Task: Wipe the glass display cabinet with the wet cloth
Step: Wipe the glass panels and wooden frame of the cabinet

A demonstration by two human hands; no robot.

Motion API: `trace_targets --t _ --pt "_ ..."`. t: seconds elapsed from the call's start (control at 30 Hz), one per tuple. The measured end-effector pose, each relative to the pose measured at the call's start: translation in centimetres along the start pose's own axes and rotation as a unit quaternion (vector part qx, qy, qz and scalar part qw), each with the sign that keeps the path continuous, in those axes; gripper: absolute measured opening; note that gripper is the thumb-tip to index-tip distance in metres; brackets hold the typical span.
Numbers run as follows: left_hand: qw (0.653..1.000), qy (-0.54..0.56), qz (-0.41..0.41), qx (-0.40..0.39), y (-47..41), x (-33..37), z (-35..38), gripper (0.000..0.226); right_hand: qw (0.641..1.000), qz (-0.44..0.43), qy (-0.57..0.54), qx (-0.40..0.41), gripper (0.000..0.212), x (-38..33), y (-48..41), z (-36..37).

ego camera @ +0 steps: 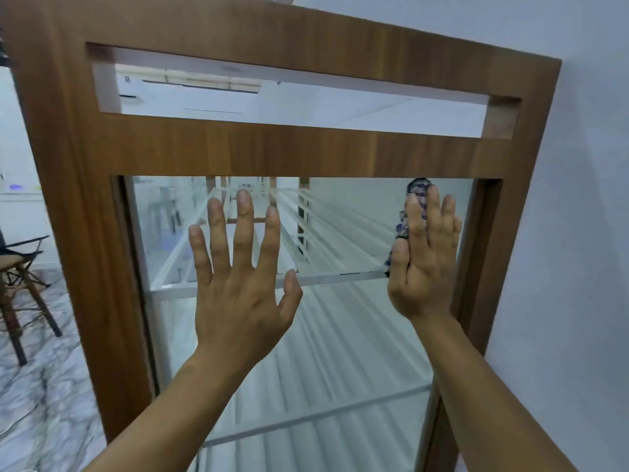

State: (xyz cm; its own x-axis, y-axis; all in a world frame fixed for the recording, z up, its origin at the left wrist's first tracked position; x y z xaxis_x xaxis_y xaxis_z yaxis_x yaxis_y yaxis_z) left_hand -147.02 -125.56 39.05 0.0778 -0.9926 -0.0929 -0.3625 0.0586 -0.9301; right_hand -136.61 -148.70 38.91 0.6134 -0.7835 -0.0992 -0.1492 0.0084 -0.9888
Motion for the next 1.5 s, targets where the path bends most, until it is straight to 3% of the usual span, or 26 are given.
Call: trace_targets --t 0.17,0.4,0.53,0.87,1.0,1.2,1.33,1.5 --pt "1.000 -0.018 -0.001 -0.004 1.1 0.2 0.2 0.080 1.000 0.026 0.015 0.009 0.058 4.4 0.7 -1.4" --pt "0.995 -0.082 -0.055 -0.004 6.5 -4.4 -1.3 0.077 0.998 0.070 0.003 -0.004 0.057 3.2 6.6 -0.6" --pt "0.996 -0.071 -0.057 0.000 10.0 -6.8 -1.3 0.074 0.998 0.054 -0.022 -0.009 0.055 -2.6 8.4 1.4" --pt "0.994 0.104 -0.019 0.013 11.4 -8.7 -2.0 0.072 0.996 -0.061 -0.021 -0.056 0.058 -21.5 9.6 6.8" --pt "0.989 0.148 -0.017 0.014 11.5 -9.0 -2.4 0.072 0.992 -0.111 0.016 -0.057 0.065 -25.5 12.6 8.5" --pt "0.994 0.101 0.007 -0.029 12.8 -7.7 -2.0 0.071 0.988 -0.145 0.008 -0.054 0.069 -22.4 15.5 8.2" --pt "0.992 0.083 0.065 -0.070 14.9 -5.0 -0.5 0.069 0.993 -0.101 -0.007 -0.057 0.065 -16.2 16.4 6.5" --pt "0.991 0.068 0.037 -0.107 14.5 -2.1 1.4 0.069 0.998 -0.053 0.003 -0.042 0.063 -6.6 15.8 3.7"
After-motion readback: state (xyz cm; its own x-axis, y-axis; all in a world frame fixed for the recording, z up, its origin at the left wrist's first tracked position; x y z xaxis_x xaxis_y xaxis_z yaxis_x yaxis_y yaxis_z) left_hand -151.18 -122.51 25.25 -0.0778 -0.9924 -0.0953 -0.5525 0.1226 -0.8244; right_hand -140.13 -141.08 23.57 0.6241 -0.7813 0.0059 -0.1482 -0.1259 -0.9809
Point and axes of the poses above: each hand's wrist, its own y-axis away from the middle knuckle, its own z-axis out of the palm, x = y × z, the point moved 3 cm from there along -y, towards the middle knuckle, and after that the axes turned 2 degrees about -y, right-handed, at the moved point
